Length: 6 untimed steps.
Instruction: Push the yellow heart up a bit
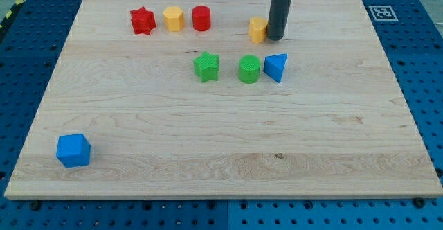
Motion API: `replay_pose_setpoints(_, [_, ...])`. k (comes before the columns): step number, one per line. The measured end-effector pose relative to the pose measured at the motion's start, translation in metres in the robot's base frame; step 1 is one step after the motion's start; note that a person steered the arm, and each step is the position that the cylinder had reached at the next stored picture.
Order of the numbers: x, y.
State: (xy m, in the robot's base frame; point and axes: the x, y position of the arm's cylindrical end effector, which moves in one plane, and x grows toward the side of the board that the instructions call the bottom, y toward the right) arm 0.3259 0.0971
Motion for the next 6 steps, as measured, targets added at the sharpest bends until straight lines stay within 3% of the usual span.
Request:
replay_pose_setpoints(2, [0.025,-0.005])
replay_pose_setpoints(6, [0.0,-0.023])
